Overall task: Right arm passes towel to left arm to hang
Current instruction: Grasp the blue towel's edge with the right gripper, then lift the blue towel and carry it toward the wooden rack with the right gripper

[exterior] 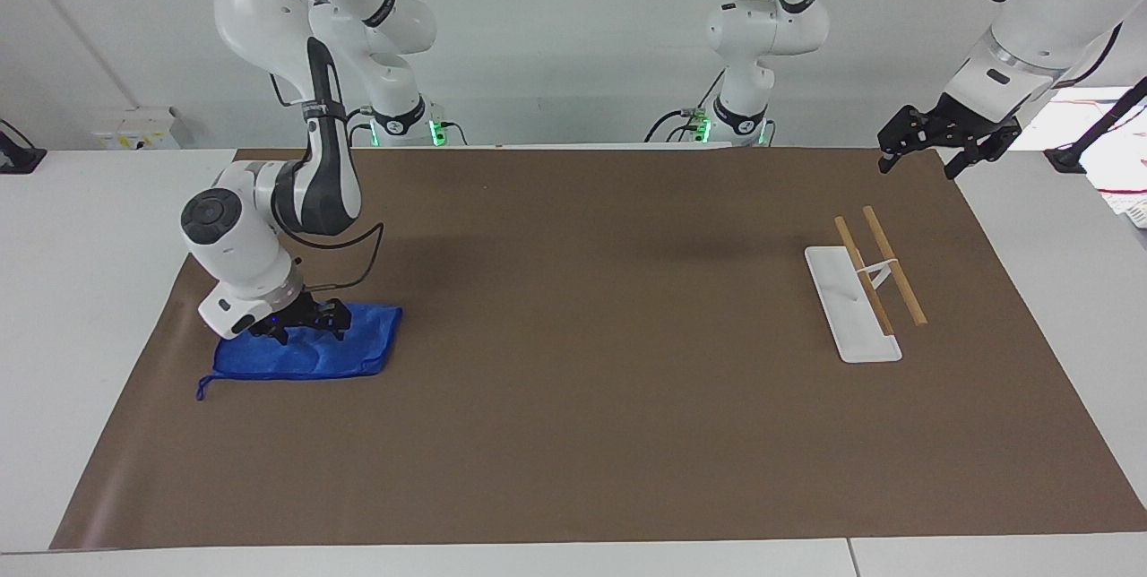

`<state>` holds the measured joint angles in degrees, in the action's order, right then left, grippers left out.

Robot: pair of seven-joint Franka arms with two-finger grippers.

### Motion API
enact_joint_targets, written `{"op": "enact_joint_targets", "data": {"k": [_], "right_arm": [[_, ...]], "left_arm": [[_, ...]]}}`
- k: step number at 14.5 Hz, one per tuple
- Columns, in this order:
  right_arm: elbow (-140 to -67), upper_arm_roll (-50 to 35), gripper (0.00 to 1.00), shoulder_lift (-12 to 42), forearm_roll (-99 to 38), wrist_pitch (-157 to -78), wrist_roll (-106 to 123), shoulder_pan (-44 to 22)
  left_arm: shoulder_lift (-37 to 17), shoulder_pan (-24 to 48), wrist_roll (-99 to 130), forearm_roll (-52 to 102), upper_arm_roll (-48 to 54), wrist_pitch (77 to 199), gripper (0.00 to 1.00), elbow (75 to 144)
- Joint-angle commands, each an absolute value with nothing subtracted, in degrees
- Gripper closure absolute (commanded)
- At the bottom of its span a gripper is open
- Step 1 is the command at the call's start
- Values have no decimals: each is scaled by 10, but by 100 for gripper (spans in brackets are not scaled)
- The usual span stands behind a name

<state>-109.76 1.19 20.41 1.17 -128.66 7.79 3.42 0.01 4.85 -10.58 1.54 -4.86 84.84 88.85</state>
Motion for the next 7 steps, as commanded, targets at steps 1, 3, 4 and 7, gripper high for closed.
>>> {"op": "enact_joint_targets", "data": {"k": [1,3,4,7], "right_arm": [[-1107,9,4,205,0,-1301,99,41],[-1118,9,4,204,0,-1314,99,40],[-1124,9,4,203,0,-1324,100,40],[-1138,9,12,200,0,-1330,101,40]], "left_arm": [[17,47,-99,5,-47,857,0,908],[17,47,-99,6,-47,857,0,908],[17,47,-99,6,-47,857,0,908],[17,47,-99,6,-47,857,0,908]]}}
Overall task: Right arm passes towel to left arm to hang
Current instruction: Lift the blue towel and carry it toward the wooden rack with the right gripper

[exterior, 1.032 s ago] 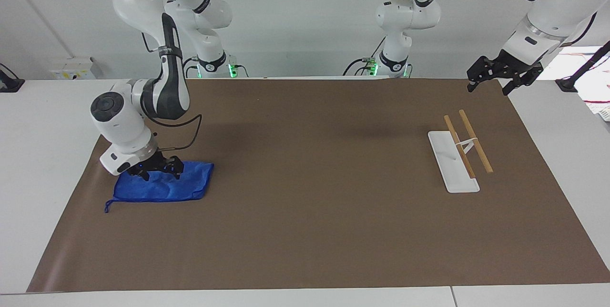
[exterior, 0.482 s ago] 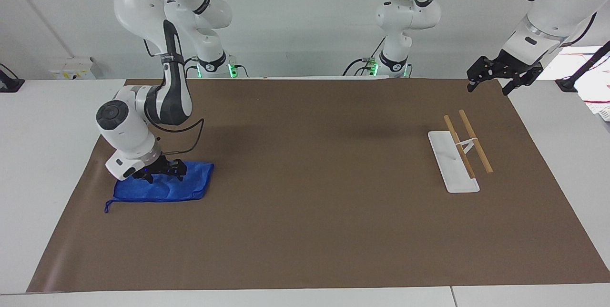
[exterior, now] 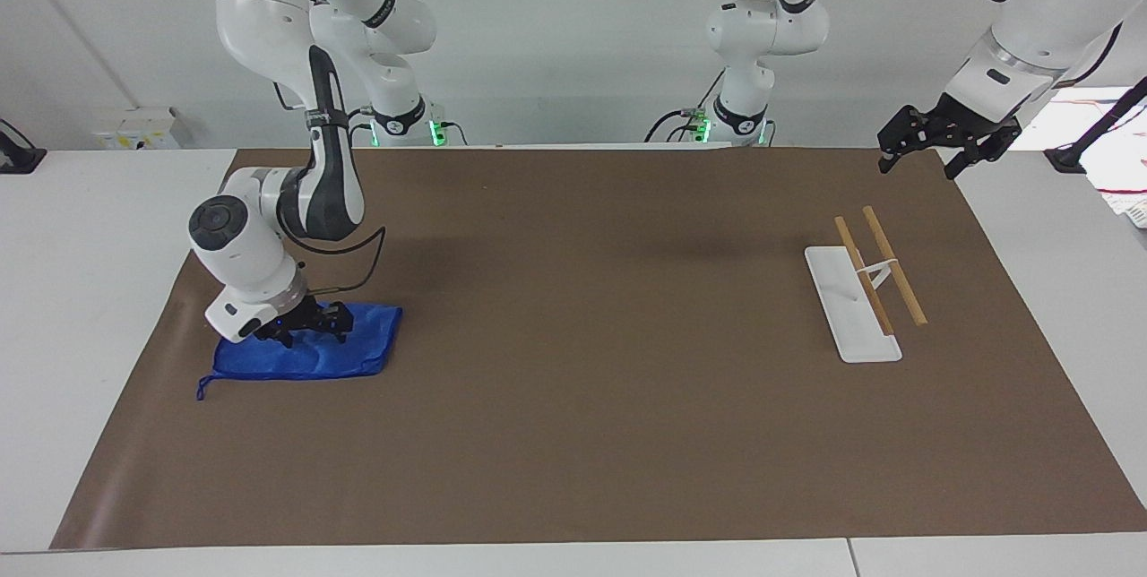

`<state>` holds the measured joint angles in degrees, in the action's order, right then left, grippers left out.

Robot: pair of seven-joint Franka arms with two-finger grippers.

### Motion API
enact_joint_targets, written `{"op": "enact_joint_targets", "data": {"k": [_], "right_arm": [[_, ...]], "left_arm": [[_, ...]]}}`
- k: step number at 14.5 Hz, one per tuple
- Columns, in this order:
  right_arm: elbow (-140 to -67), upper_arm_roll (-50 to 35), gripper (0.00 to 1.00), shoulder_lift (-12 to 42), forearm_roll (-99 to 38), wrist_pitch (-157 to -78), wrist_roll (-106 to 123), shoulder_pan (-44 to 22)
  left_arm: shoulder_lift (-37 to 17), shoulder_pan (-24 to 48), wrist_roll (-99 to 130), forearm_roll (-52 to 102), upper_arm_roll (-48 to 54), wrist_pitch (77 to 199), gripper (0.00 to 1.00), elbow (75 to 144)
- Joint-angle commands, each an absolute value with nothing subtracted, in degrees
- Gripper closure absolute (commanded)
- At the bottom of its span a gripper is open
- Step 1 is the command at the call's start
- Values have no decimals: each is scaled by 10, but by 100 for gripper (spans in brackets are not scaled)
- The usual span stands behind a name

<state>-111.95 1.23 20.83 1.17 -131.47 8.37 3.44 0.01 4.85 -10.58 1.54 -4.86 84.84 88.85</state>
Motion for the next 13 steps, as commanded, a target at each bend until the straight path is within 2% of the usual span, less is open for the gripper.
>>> {"op": "enact_joint_targets", "data": {"k": [1,2,5,6,9,13], "right_arm": [[-1138,9,21,200,0,-1329,101,40],[-1138,9,30,200,0,-1329,106,40],[-1136,9,97,200,0,-1322,115,40],[-1135,9,100,200,1,-1319,115,39],[-1126,8,100,200,1,-1299,116,37],[-1033,-1,100,205,0,-1175,108,26]], "left_arm": [[17,47,-99,6,-47,857,0,908],[17,47,-99,6,-47,857,0,908],[17,47,-99,6,-47,857,0,908],[17,47,-99,6,-47,857,0,908],[17,47,-99,6,-47,857,0,908],[17,47,-99,6,-47,857,0,908]]}}
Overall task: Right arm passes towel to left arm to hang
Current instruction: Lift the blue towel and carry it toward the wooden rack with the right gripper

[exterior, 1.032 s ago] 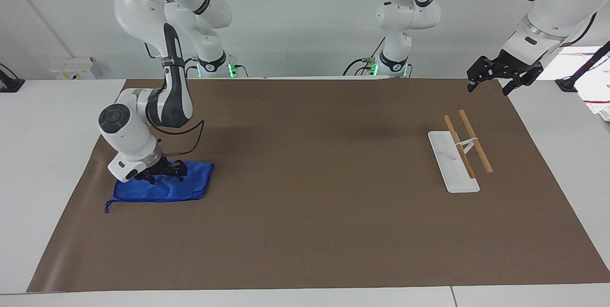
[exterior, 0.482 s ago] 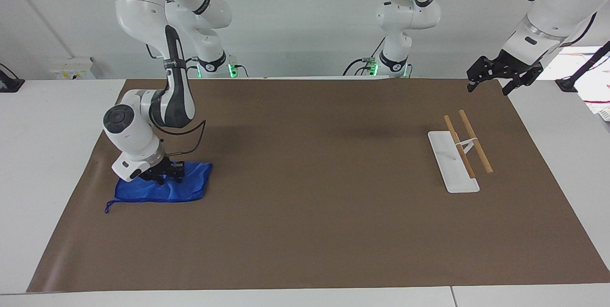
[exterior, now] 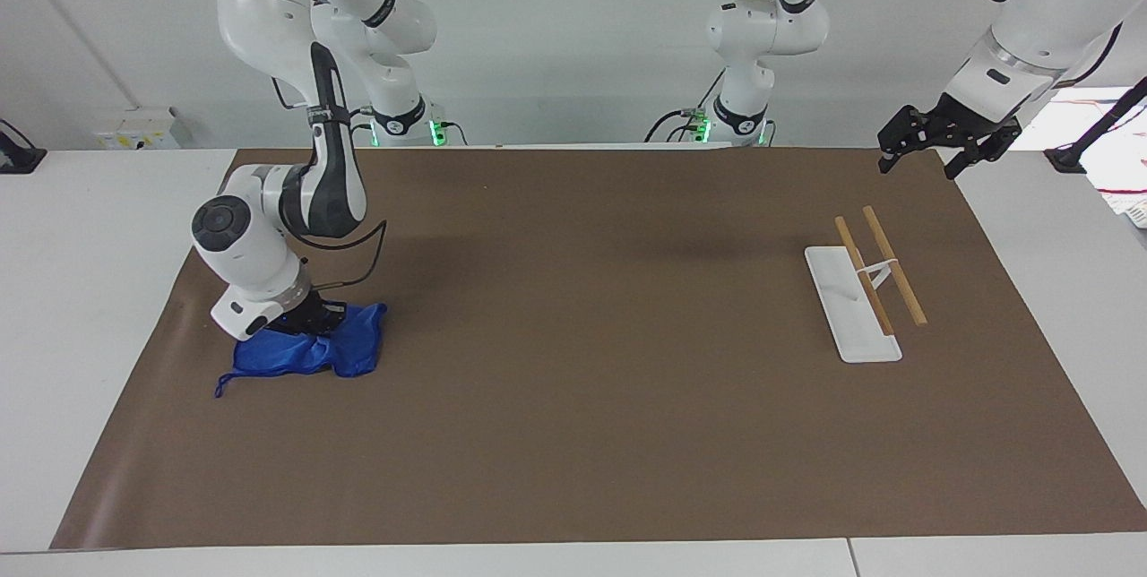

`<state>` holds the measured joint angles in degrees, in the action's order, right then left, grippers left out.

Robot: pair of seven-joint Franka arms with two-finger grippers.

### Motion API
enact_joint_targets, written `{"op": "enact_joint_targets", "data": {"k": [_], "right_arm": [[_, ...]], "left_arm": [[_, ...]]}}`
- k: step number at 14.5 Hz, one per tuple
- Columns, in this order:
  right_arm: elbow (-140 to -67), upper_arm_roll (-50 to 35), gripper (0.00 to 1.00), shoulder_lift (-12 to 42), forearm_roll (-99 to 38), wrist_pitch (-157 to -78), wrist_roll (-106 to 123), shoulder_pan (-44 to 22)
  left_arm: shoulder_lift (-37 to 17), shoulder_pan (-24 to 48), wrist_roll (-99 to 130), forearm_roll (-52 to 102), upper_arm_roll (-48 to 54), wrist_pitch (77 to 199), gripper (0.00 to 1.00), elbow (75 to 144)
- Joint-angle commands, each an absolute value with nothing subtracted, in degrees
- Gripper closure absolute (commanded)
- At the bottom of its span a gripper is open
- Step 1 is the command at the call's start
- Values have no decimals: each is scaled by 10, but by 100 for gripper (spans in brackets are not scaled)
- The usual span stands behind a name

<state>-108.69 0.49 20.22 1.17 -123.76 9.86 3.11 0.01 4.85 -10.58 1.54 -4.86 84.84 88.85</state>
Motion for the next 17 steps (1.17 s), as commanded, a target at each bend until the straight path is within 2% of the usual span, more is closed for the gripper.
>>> {"op": "enact_joint_targets", "data": {"k": [1,6,8,13,17], "right_arm": [[-1009,-4,100,206,-1,-1148,101,21],[-902,-11,100,205,-32,-1024,-15,-39],[-880,-11,100,202,-63,-999,-94,-71],[-859,-11,100,200,-138,-1005,-366,-176],[-862,-11,100,201,-147,-1081,-573,-271]], "left_arm": [[17,47,-99,6,-47,857,0,908],[17,47,-99,6,-47,857,0,908],[17,47,-99,6,-47,857,0,908],[17,47,-99,6,-47,857,0,908],[17,47,-99,6,-47,857,0,908]]}}
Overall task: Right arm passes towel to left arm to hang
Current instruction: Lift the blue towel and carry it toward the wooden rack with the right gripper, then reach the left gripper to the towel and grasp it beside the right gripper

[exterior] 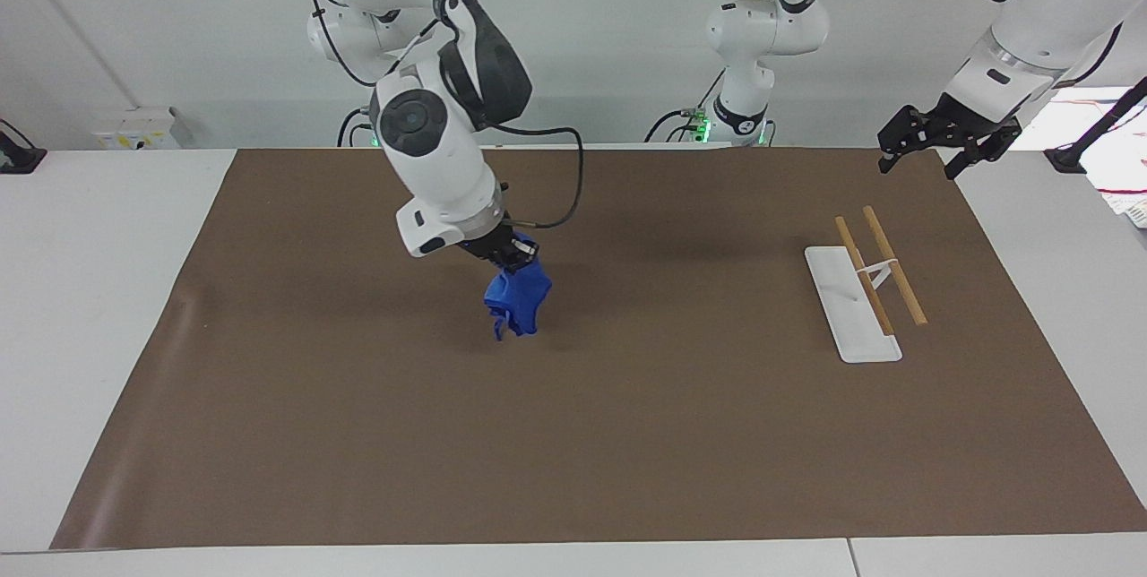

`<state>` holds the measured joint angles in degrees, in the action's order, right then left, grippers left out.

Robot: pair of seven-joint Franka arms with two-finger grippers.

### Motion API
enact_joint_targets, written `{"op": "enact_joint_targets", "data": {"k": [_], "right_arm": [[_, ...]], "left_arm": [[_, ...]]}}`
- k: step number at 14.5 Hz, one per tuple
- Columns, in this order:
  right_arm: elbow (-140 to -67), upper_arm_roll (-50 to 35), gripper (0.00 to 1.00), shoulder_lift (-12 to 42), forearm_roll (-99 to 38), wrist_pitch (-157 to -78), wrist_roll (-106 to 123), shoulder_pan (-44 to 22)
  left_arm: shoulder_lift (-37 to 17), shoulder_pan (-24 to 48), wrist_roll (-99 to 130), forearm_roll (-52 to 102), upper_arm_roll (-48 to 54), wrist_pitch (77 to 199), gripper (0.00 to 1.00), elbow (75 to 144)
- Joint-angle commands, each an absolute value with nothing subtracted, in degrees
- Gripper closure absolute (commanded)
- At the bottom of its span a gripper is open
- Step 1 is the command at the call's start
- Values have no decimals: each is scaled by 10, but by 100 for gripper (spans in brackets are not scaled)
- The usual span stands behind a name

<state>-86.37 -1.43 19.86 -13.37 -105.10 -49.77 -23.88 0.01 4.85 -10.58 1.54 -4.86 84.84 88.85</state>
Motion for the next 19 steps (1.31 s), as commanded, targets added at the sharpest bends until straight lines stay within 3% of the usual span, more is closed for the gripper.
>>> {"op": "enact_joint_targets", "data": {"k": [1,13,19], "right_arm": [[-864,-12,100,202,-155,-1105,-630,-292],[-866,-12,100,213,-233,-1357,-1075,-438],[-866,-12,100,217,-260,-1410,-1154,-464]], "left_arm": [[17,47,-99,6,-47,857,0,908],[17,54,-95,6,-45,867,0,913],[21,101,112,74,-43,964,0,997]]}}
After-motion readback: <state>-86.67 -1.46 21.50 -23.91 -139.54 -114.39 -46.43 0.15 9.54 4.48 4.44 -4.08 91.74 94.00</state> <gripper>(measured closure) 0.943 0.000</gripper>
